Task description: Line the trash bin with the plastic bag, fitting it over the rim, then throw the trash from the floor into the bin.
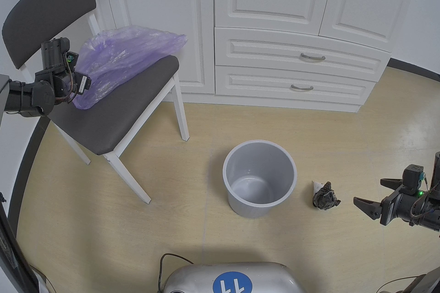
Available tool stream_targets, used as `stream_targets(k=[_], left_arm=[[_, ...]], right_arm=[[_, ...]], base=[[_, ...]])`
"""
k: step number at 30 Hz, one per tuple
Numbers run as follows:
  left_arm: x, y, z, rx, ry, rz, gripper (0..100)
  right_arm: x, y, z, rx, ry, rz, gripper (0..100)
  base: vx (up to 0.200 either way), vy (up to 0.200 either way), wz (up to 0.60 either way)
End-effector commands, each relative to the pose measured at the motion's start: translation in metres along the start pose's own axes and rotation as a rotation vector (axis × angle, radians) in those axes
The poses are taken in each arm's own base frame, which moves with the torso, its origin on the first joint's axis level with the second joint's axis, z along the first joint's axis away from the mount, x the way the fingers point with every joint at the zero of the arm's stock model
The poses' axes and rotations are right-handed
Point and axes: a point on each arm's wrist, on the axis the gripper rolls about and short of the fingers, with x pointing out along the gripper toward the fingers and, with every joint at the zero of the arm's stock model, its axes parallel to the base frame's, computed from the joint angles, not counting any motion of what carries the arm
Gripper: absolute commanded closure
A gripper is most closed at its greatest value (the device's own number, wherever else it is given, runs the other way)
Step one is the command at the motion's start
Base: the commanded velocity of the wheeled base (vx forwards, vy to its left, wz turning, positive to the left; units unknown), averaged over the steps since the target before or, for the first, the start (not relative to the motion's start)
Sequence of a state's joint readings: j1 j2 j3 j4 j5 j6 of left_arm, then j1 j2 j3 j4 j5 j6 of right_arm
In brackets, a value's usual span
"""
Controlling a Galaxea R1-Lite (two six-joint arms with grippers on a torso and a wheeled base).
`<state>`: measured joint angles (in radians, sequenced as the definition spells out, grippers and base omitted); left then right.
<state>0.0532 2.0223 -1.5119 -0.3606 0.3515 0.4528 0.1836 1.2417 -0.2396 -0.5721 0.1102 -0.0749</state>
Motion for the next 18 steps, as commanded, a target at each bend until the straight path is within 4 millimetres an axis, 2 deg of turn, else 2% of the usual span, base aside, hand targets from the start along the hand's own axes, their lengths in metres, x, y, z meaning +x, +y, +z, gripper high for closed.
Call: stream_targets(k=[1,10,18], left_arm=[[0.006,-0.005,-0.007,0.008,0.025,-0.010,0],[0.016,-0.015,-0.020,0.015,0.070,-0.033,0],[0.028,-0.018,-0.015,0.009,0.051,-0.022,0]], right_arm=[[0.000,0.000,0.000,-0.001,-0.002,0.001,0],[0.000,-0.001,0.000,0.003,0.000,-0.006,0],[0.000,-0.001,0.001,0.003,0.000,-0.006,0]], base=[[0.000,0.000,0.00],[0.000,0.000,0.00],[0.000,0.000,0.00]])
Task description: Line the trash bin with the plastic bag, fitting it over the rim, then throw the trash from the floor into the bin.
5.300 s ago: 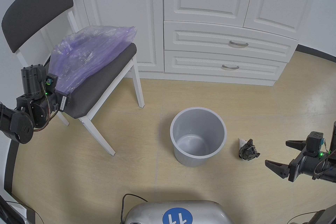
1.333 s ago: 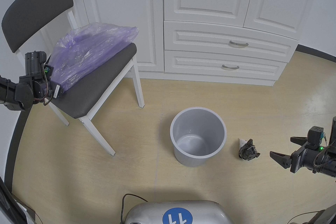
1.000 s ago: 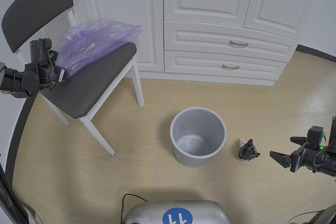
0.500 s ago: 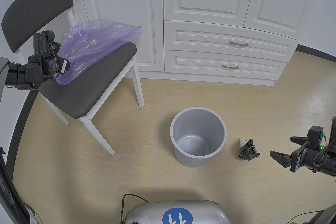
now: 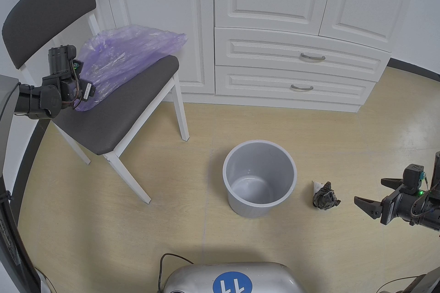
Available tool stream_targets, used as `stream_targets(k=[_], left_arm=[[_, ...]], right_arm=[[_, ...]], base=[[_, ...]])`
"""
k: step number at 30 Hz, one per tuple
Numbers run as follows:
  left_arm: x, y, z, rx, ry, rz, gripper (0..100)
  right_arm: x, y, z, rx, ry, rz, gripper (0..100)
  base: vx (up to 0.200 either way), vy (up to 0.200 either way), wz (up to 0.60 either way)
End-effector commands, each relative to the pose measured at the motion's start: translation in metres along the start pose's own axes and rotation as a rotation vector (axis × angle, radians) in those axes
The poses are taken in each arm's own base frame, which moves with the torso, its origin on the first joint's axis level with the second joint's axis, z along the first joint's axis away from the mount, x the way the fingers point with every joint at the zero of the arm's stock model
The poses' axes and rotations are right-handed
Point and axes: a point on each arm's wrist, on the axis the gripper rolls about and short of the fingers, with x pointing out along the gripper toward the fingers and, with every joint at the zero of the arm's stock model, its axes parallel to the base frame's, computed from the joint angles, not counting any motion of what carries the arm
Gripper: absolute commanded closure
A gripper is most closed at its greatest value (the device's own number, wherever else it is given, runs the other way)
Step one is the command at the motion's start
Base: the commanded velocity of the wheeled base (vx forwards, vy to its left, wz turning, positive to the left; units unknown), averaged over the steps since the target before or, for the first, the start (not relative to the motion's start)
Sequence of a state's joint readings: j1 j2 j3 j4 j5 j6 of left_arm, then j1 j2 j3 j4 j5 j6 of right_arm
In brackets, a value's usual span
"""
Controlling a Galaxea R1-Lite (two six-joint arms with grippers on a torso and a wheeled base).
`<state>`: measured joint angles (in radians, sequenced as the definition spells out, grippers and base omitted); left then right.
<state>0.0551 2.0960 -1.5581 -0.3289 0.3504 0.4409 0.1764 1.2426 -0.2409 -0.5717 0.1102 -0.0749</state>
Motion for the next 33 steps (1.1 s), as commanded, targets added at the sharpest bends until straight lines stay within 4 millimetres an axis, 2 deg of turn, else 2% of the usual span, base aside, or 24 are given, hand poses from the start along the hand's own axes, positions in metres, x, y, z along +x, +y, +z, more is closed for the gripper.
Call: stream_targets(k=[1,7,8,13,15,18,19,21,27,33], left_arm=[[0.011,-0.005,-0.001,0.001,-0.001,0.000,0],[0.013,-0.009,0.003,-0.002,-0.017,-0.004,0],[0.013,-0.009,0.004,-0.002,-0.018,-0.005,100],[0.011,-0.011,0.003,-0.007,-0.016,-0.013,100],[0.003,-0.017,0.002,-0.053,-0.010,-0.036,100],[-0.025,-0.013,0.013,-0.102,-0.051,-0.113,100],[-0.026,-0.013,0.012,-0.103,-0.052,-0.118,100],[-0.048,-0.008,0.016,-0.118,-0.084,-0.185,100],[-0.093,-0.002,0.018,-0.130,-0.106,-0.235,100],[-0.128,-0.006,0.017,-0.160,-0.120,-0.300,100]], right_arm=[[0.000,0.000,0.000,0.001,0.000,0.000,0],[0.000,0.000,0.000,0.001,0.000,0.000,0],[0.000,0.000,0.000,0.001,0.000,0.000,0],[0.001,0.000,0.000,0.002,0.003,0.000,0],[0.001,0.000,-0.001,0.002,0.004,0.001,0],[0.000,0.000,-0.001,0.000,0.003,0.000,0],[0.000,0.000,-0.001,-0.001,0.003,0.002,0],[0.000,0.000,-0.001,-0.002,0.004,0.002,0],[-0.003,0.001,0.000,-0.008,-0.010,0.005,0],[-0.003,0.002,0.000,-0.011,-0.008,0.008,0]], base=[[0.000,0.000,0.00],[0.000,0.000,0.00],[0.000,0.000,0.00],[0.000,0.000,0.00],[0.000,0.000,0.00],[0.000,0.000,0.00],[0.000,0.000,0.00],[0.000,0.000,0.00],[0.000,0.000,0.00],[0.000,0.000,0.00]])
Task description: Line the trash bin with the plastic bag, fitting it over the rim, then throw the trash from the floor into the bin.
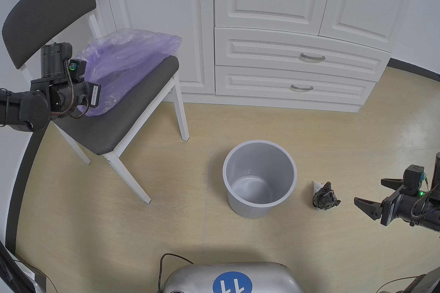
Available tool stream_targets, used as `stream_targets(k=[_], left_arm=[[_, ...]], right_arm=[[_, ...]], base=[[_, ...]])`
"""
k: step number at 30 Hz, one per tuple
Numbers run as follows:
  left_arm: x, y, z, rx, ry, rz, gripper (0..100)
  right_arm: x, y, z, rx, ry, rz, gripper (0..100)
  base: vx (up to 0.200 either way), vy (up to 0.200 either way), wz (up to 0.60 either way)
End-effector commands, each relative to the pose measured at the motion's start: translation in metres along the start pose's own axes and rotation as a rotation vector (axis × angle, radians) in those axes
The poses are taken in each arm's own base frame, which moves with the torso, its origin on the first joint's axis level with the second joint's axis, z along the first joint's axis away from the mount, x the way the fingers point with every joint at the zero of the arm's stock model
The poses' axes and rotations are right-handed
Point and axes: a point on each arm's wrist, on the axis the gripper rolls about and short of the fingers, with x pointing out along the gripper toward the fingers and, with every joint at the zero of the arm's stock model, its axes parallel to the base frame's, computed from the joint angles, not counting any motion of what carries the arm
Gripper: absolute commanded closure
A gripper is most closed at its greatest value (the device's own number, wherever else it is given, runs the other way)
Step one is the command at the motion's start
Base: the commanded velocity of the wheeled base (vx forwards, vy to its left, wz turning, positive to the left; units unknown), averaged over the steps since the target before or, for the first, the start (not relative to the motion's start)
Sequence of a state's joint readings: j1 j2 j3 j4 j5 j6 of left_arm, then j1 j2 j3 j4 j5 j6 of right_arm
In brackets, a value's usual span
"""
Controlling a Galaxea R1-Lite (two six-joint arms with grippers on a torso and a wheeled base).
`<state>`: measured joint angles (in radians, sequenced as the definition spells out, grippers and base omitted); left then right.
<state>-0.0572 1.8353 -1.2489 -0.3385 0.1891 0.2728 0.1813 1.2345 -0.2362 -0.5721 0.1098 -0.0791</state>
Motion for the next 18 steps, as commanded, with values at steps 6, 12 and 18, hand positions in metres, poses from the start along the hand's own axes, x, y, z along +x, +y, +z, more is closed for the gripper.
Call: stream_targets(k=[6,12,18], left_arm=[[-0.059,-0.021,-0.004,-0.056,-0.015,-0.099,100],[-0.060,-0.024,-0.021,-0.091,-0.006,-0.094,100],[-0.072,-0.020,-0.025,-0.163,-0.055,-0.078,100]], right_arm=[[0.001,0.002,0.000,-0.004,0.001,0.012,0],[0.002,0.015,0.001,-0.034,0.000,0.090,0],[-0.001,0.030,0.003,0.004,-0.025,0.147,0]], base=[[0.000,0.000,0.00],[0.000,0.000,0.00],[0.000,0.000,0.00]])
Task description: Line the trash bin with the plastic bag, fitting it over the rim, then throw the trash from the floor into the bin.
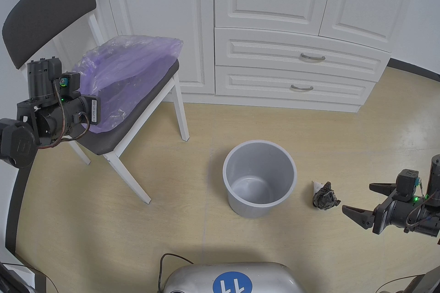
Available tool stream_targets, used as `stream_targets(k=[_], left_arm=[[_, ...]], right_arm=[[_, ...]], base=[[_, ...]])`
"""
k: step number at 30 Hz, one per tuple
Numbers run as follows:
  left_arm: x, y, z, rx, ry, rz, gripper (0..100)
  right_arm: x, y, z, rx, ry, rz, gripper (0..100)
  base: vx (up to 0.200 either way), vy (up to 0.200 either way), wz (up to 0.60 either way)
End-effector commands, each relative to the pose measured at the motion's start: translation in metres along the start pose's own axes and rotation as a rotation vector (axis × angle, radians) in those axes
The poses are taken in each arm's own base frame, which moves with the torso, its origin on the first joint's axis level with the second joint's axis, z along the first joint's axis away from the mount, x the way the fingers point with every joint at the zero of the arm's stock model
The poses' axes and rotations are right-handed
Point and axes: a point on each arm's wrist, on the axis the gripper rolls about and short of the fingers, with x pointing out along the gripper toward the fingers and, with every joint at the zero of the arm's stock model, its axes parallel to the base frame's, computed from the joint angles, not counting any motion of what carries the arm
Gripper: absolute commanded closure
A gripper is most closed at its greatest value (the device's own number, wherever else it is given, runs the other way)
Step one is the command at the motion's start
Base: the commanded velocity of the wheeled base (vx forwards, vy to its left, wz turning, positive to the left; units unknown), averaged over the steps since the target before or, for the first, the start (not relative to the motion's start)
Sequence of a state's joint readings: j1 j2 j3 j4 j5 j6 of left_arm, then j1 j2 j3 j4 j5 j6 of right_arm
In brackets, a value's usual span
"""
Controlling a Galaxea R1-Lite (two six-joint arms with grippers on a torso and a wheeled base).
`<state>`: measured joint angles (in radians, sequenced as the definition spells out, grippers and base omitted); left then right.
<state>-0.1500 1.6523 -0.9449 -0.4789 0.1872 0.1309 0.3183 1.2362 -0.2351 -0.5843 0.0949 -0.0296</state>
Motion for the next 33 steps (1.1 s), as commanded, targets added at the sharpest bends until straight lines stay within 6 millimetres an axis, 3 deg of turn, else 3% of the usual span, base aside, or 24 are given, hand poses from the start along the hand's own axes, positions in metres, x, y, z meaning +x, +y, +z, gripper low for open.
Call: stream_targets(k=[1,6,11,16,22,26,33], left_arm=[[-0.016,0.004,-0.005,-0.051,-0.016,0.007,100],[-0.046,0.008,-0.021,-0.128,0.002,0.007,100],[-0.061,0.016,-0.039,-0.179,-0.019,0.033,100],[-0.064,0.011,-0.052,-0.212,-0.070,-0.022,100],[-0.050,0.000,-0.044,-0.230,-0.127,-0.082,100],[-0.046,-0.007,-0.049,-0.236,-0.103,-0.101,100],[-0.049,-0.006,-0.050,-0.299,-0.106,-0.106,100]], right_arm=[[-0.001,0.010,0.002,0.012,-0.019,0.026,0],[-0.002,0.009,0.003,0.005,-0.038,-0.042,0],[-0.002,0.008,0.002,0.004,-0.033,-0.079,0],[-0.001,0.008,0.002,0.003,-0.032,-0.077,0],[-0.002,0.008,-0.002,0.003,-0.021,-0.079,0],[-0.002,0.008,-0.002,0.002,-0.019,-0.077,0],[-0.007,0.010,0.000,-0.013,-0.040,-0.071,0]], base=[[0.000,0.000,0.00],[0.000,0.000,0.00],[0.000,0.000,0.00],[0.000,0.000,0.00],[0.000,0.000,0.00],[0.000,0.000,0.00],[0.000,0.000,0.00]])
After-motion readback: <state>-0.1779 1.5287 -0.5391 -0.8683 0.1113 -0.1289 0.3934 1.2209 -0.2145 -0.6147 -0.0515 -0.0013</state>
